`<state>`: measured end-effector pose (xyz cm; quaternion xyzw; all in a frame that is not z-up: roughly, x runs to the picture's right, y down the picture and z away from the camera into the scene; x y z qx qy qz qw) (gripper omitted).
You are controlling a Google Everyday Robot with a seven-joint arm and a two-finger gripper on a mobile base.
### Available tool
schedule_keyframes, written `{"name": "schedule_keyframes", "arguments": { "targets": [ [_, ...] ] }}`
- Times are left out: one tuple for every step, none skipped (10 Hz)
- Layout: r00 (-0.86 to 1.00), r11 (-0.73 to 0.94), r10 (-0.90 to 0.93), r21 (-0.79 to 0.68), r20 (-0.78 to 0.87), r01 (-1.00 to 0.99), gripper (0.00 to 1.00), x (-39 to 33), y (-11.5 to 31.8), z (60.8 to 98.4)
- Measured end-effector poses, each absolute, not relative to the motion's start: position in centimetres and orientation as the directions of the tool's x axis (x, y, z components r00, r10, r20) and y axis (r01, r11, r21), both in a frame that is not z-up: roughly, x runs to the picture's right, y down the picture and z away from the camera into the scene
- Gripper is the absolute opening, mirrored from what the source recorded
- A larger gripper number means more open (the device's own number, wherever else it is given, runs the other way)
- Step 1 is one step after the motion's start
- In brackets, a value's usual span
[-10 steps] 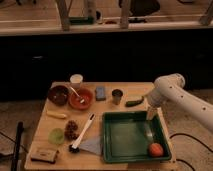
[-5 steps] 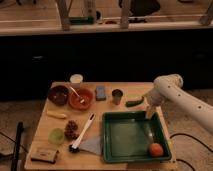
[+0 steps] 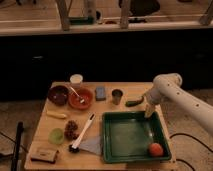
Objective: Place pepper in tray
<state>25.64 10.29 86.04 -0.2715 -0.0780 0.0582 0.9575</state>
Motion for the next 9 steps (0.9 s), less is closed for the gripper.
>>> {"name": "schedule_keyframes", "arguments": {
  "targets": [
    [0.981,0.847,0.143,-0.530,0.132,-0.052,0.80,25.1,9.7,85.9],
    [0.980,0.846,0.129,-0.533,0.150,-0.030,0.80,24.7,9.1,85.7],
    [0.980,0.844,0.117,-0.537,0.163,-0.012,0.80,24.4,8.6,85.7],
    [0.979,0.841,0.107,-0.540,0.174,0.004,0.80,24.2,8.2,85.8],
    [0.977,0.840,0.089,-0.542,0.192,0.030,0.80,23.5,7.5,86.1],
    [0.977,0.837,0.077,-0.546,0.200,0.046,0.80,23.4,7.1,86.1],
    [0.976,0.835,0.067,-0.546,0.207,0.058,0.80,23.3,6.9,86.2],
    [0.975,0.832,0.052,-0.550,0.215,0.077,0.80,23.1,6.7,86.4],
    [0.973,0.828,0.034,-0.551,0.227,0.100,0.80,22.6,6.4,86.7]
  ]
}}
